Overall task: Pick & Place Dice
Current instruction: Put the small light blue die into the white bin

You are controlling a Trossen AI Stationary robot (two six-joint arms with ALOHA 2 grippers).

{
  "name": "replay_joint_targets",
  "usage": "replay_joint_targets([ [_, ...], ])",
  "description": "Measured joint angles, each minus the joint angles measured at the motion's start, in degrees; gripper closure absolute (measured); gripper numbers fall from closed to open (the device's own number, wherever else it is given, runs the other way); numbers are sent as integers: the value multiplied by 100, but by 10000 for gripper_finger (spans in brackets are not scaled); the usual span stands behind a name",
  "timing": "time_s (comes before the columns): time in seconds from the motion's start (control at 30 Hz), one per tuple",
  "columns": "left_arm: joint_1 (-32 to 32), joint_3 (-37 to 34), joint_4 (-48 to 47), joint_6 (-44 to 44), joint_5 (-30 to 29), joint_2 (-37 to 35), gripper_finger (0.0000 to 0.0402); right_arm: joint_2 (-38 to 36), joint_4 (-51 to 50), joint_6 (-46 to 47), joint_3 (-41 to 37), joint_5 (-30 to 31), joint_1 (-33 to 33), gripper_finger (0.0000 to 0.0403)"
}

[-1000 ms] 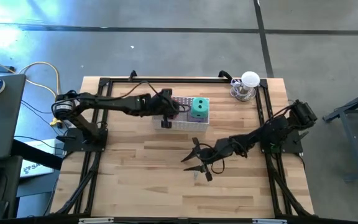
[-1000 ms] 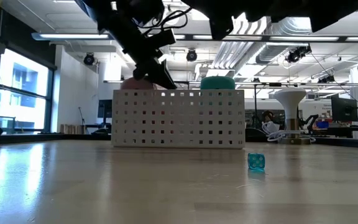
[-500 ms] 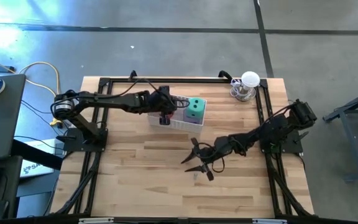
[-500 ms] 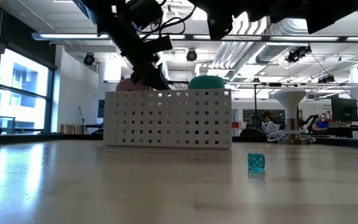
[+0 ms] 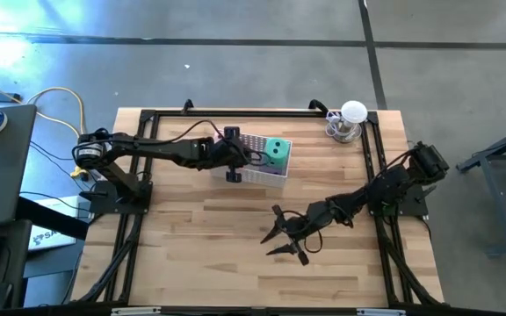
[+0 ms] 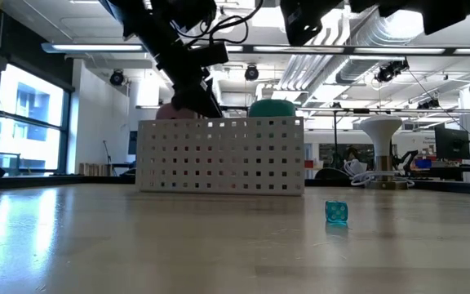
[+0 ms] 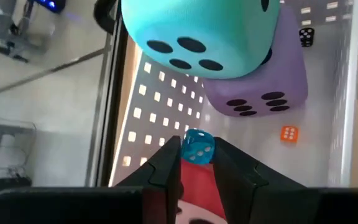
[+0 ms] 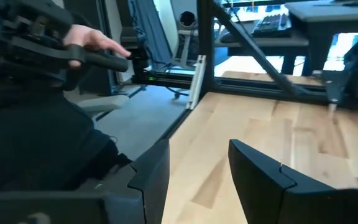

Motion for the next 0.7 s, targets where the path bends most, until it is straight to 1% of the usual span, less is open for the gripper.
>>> replay_joint_targets([
  [0.2,-53,0,-16,-555,-25,0,275,0,4,143,0,28,335,247],
  [0.3,-143,0,-11,-726,-232,0,250,0,7,140,0,228,526,247],
  [0.4,-338,0,14,-663,-538,0,228,0,2,80,0,454,678,247],
  [0.5,-642,0,187,-308,-936,-19,217,0,-74,-208,0,459,765,247],
  [0.6,-1074,7,615,235,-1079,-46,215,0,-575,-651,11,558,806,247],
  [0.67,-1403,7,837,343,-1129,-57,214,0,-1257,-832,11,841,810,247],
  [0.7,-1561,7,932,344,-1142,-59,214,0,-1633,-851,11,1079,809,247],
])
